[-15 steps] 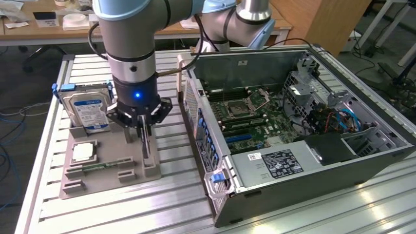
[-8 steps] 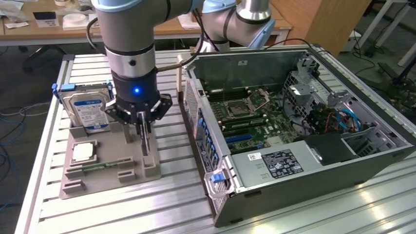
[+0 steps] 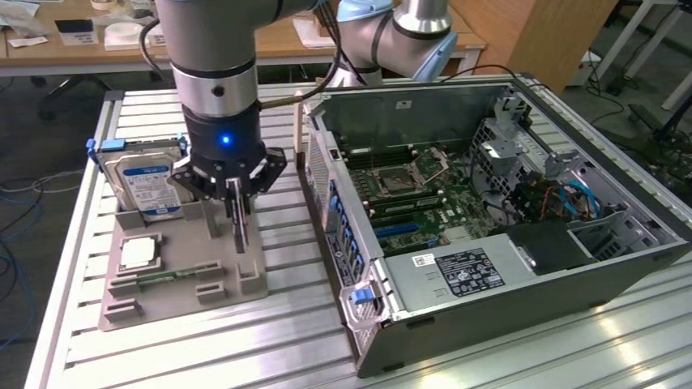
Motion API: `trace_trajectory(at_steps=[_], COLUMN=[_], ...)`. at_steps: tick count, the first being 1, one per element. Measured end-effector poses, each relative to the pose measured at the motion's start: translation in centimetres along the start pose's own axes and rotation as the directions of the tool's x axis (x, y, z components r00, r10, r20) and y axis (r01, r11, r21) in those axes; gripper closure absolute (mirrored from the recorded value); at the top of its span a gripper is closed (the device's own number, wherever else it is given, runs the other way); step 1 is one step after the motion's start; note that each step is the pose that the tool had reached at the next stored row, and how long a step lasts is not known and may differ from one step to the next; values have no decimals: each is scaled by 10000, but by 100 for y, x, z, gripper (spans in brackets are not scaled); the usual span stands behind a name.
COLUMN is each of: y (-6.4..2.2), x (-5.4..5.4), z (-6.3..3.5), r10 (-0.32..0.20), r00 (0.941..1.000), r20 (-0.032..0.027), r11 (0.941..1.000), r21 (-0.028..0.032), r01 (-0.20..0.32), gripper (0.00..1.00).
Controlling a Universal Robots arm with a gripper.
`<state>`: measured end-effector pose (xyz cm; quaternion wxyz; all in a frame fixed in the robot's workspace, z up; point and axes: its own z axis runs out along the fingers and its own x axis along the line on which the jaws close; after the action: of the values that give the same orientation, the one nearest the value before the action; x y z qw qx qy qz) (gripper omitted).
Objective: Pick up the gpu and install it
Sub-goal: 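Pick up the gpu and move the gpu toward the slot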
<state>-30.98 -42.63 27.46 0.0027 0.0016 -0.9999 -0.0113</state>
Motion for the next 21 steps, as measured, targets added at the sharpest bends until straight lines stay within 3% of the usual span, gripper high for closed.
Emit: trace_trajectory(at_steps=[8,21], y=[4,12], x=[1,3], z=[-172,-532], r10=[0,0], r00=[10000,10000], r20=[1,0], r11=[10000,10000], r21=[-3,-6], r01=[0,0], gripper=[72,72])
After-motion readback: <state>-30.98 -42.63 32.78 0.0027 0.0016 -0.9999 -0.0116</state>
